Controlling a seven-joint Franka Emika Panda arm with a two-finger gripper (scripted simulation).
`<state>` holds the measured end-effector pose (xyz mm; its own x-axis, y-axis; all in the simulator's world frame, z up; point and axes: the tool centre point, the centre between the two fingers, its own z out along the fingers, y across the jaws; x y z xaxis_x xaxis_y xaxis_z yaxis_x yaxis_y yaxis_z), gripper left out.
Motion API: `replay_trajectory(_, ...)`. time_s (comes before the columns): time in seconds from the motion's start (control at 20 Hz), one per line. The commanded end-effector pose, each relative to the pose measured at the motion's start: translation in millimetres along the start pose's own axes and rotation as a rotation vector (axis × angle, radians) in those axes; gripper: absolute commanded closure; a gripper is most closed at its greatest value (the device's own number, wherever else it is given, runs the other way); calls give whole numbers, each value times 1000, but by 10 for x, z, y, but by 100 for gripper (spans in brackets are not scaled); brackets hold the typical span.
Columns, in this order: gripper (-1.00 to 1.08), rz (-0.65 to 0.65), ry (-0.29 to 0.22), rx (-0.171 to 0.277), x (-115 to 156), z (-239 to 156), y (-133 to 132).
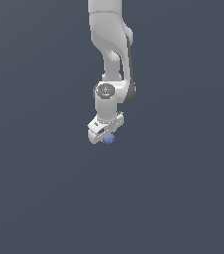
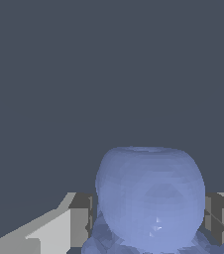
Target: Pick up the object and move it to a goal position.
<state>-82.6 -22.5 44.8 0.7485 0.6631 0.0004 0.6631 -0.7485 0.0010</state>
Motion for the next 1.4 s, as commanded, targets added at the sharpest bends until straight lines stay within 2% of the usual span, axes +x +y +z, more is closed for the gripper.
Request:
replay_trajectory(0.0,108,0,1,-1,3,-58,1)
replay_trajectory(0.5,108,-1,0,-1,12,-648,-11)
replay_trajectory(1.35,108,-2,1,1,65,-2392,-25)
